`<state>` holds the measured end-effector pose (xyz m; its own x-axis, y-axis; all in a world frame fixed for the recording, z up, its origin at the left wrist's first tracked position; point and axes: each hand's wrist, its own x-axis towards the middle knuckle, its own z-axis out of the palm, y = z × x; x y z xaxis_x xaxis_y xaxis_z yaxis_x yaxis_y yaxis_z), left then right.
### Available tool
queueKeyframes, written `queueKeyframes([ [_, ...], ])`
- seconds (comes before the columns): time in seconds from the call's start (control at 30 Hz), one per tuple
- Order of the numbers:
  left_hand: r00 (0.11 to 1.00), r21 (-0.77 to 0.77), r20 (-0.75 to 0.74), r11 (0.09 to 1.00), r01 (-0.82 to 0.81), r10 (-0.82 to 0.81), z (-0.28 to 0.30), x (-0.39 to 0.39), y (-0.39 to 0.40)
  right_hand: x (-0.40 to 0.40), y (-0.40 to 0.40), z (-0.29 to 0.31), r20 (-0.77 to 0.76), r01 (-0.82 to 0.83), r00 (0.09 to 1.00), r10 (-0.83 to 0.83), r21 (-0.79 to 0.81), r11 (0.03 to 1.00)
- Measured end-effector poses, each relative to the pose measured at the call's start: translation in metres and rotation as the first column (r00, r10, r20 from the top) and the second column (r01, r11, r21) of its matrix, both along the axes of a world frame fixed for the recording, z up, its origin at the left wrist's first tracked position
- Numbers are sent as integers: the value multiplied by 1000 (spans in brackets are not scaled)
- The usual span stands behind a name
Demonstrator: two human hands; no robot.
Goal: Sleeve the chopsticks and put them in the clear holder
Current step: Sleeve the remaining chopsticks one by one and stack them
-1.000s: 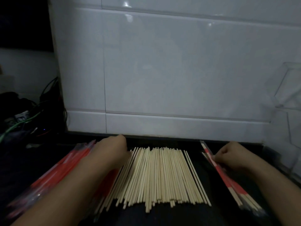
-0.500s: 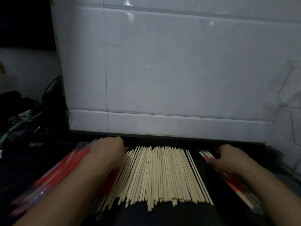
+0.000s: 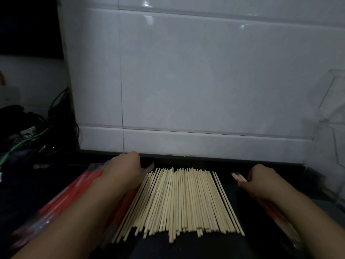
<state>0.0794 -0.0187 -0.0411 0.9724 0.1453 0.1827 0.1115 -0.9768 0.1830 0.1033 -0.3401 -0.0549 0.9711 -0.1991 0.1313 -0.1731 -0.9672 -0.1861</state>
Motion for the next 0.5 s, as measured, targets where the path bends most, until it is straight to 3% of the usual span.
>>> queueKeyframes([
  [0.17, 988, -189, 131, 976, 105, -81, 17, -10, -11, -17, 19, 11, 212, -149, 967, 143, 10, 989],
  [0.23, 964, -389, 225, 893, 224, -144, 21, -14, -19, -24, 31, 13, 142, -216, 968, 209, 38, 976],
  [0.33, 933, -640, 283, 681, 357, -222, 25, -23, -31, -30, 44, 8, -53, -251, 966, 252, 17, 968],
  [0.5, 914, -760, 293, 511, 402, -282, 29, -31, -38, -32, 51, 3, -125, -297, 946, 298, 31, 955],
])
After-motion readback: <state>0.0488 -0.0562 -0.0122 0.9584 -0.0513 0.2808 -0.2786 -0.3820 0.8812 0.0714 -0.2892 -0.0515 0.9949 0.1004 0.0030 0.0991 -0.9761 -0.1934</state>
